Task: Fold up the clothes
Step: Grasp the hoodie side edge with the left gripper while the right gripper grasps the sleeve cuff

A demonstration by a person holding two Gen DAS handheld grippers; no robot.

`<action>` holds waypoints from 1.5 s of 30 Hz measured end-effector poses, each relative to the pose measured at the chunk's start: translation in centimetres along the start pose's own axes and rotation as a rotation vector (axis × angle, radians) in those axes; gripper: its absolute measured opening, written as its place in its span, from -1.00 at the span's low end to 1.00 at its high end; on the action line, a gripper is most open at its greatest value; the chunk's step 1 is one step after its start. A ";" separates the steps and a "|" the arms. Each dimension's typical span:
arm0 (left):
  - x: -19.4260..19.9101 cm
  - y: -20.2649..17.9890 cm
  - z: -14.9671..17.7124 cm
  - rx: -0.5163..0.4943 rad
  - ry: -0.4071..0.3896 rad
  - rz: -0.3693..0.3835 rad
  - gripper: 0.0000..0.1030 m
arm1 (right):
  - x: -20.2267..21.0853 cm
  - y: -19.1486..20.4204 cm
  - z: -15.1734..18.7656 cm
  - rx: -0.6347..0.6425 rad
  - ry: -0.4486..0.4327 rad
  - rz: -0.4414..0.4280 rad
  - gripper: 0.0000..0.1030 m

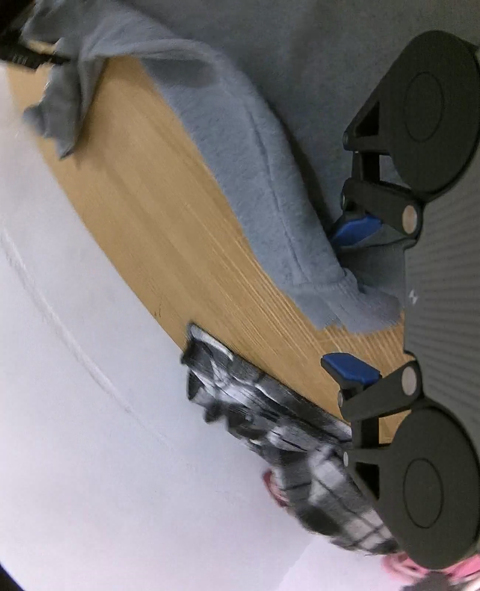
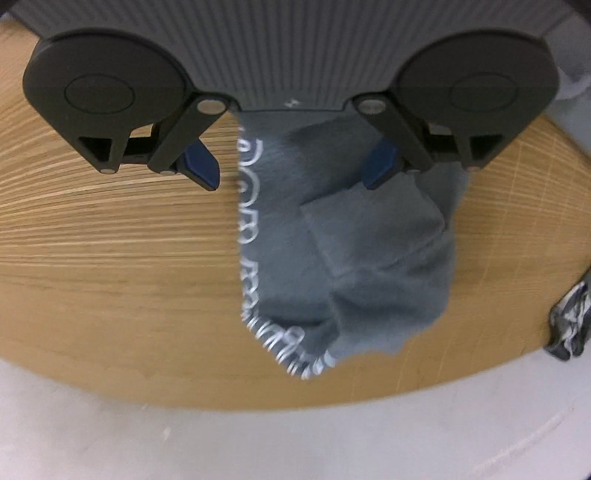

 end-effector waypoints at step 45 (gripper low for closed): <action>3.1 -1.2 7.0 -0.198 0.126 0.046 -0.33 | 20.5 -4.4 20.4 0.198 -0.363 0.223 -0.81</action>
Point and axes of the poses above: each gripper's, at about its wrist camera, not at the fingertips, and x roughly against the way its jaws point, y to its left, z to its underside, the point moved 10 cm from there along -x, roughly the way its jaws point, and after that the axes turned 3 degrees about x, right-handed, at the moved point
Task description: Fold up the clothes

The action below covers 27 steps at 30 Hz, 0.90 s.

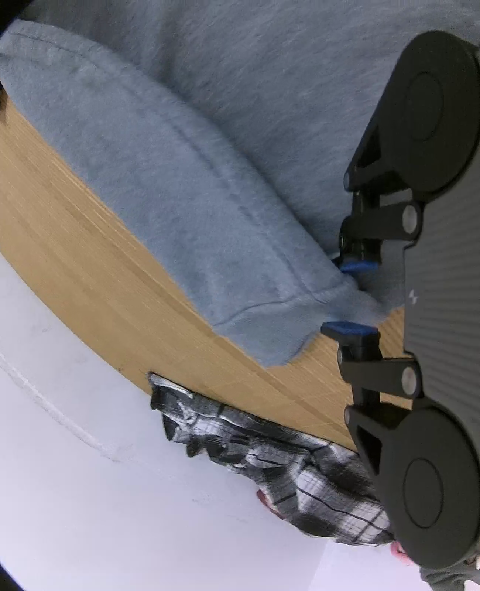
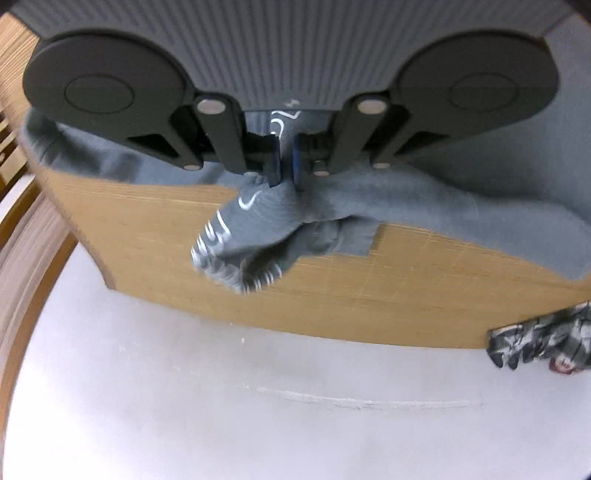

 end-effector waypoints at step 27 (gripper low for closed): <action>4.5 -5.4 -9.1 0.418 -0.048 0.305 -0.07 | -10.7 -0.4 -6.9 0.054 0.069 0.007 0.58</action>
Point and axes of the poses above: each gripper's, at about its wrist camera, not at the fingertips, and x roughly against the way its jaws point, y to its left, z to its underside, the point moved 10 cm from there along -x, roughly the way its jaws point, and after that the axes turned 3 degrees about x, right-handed, at the moved point
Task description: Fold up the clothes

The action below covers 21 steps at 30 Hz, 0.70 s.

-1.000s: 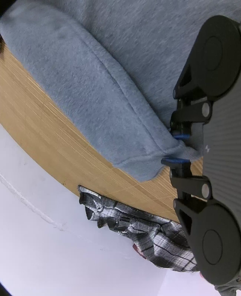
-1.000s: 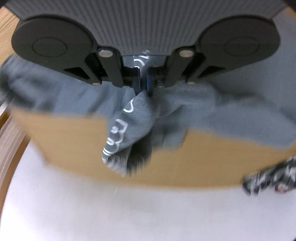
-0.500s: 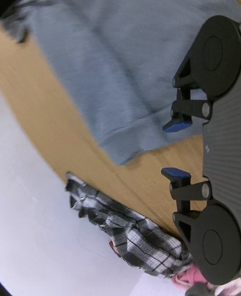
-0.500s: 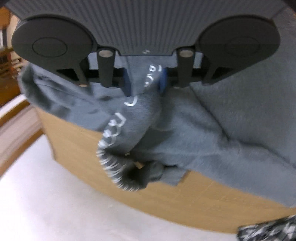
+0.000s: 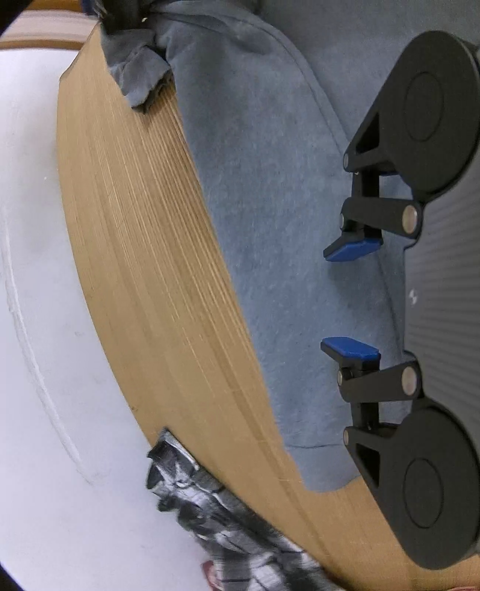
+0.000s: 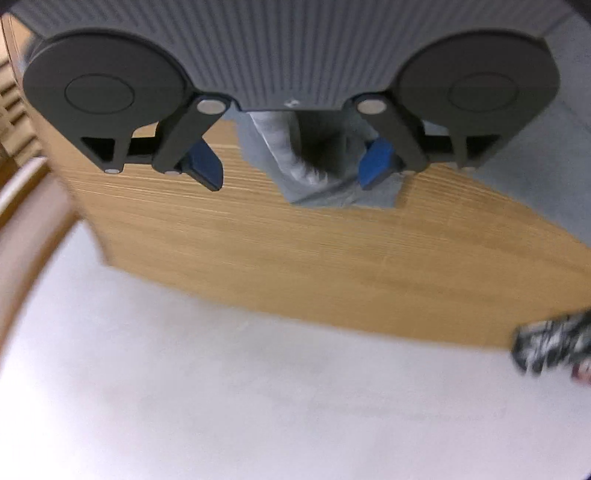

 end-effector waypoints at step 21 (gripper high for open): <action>5.8 -1.8 3.5 -0.026 0.026 -0.082 -0.02 | 19.9 11.1 10.0 0.086 -0.077 -0.868 -0.55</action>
Point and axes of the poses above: each gripper's, at about its wrist camera, not at the fingertips, and x roughly against the way its jaws point, y to its left, z to its underside, the point moved 10 cm from there along -x, roughly the way its jaws point, and after that the axes turned 3 degrees about x, right-handed, at the moved point
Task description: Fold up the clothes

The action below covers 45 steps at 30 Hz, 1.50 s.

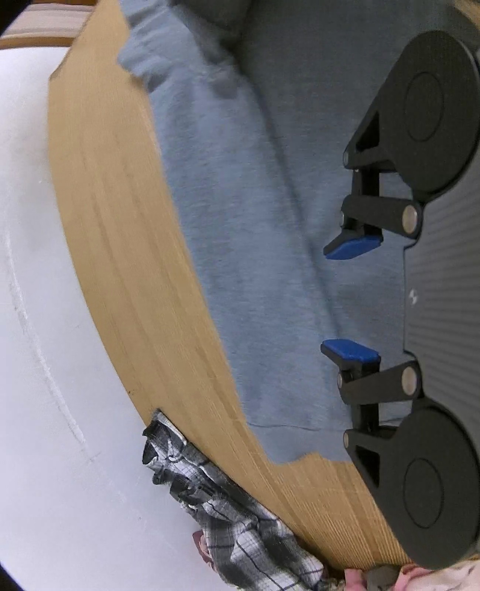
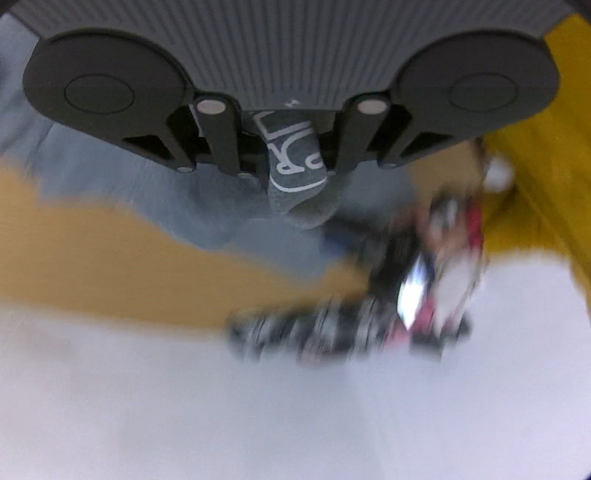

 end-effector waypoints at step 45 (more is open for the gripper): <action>17.8 -14.5 13.6 -0.103 0.025 0.664 -0.67 | 3.7 0.8 13.0 -0.851 -0.386 0.151 0.54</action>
Point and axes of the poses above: each gripper's, at about its wrist camera, not at the fingertips, and x roughly against the way its jaws point, y to its left, z to its underside, the point moved 10 cm from there along -x, roughly the way its jaws point, and after that the axes turned 3 degrees about x, right-handed, at the moved point
